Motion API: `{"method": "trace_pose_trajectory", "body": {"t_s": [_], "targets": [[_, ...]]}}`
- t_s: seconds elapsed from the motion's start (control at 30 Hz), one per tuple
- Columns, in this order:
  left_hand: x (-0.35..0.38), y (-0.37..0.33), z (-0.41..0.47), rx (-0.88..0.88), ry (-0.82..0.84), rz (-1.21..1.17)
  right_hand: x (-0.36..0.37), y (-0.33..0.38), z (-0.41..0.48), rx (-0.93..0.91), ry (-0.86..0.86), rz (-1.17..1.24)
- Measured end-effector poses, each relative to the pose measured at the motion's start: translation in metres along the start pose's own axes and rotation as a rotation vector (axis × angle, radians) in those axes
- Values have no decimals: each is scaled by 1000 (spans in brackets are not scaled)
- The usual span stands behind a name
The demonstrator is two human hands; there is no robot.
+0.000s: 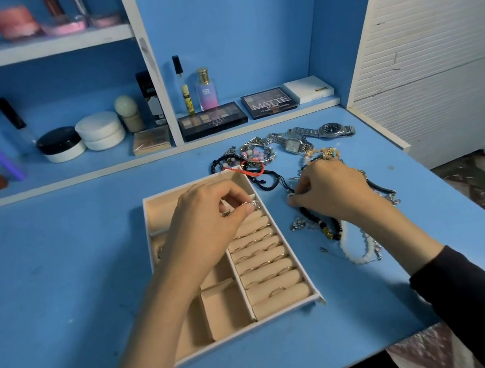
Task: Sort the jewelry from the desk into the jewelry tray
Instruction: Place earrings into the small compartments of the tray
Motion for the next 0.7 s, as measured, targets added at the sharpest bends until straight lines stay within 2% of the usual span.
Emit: {"method": "trace_pose_trajectory", "body": {"t_s": [0.1, 0.37, 0.53, 0.7], "targets": [[-4, 3, -2, -13, -19, -11, -1, -1, 3, 8, 23, 55], [-25, 19, -8, -65, -108, -48, 1, 5, -4, -103, -56, 155], [-39, 34, -11, -105, -142, -31, -5, 17, -13, -194, -139, 462], [-42, 44, -12, -131, -76, 20, -13, 37, -18, -255, -126, 608]]}}
Point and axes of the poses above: each hand's wrist, its own z-axis towards the middle knuckle, its own x-axis out of the palm, y = z × x, the point moved 5 cm from there along z, towards the middle knuckle, and after that the axes turned 1 degree about x, right-handed, at the moved point
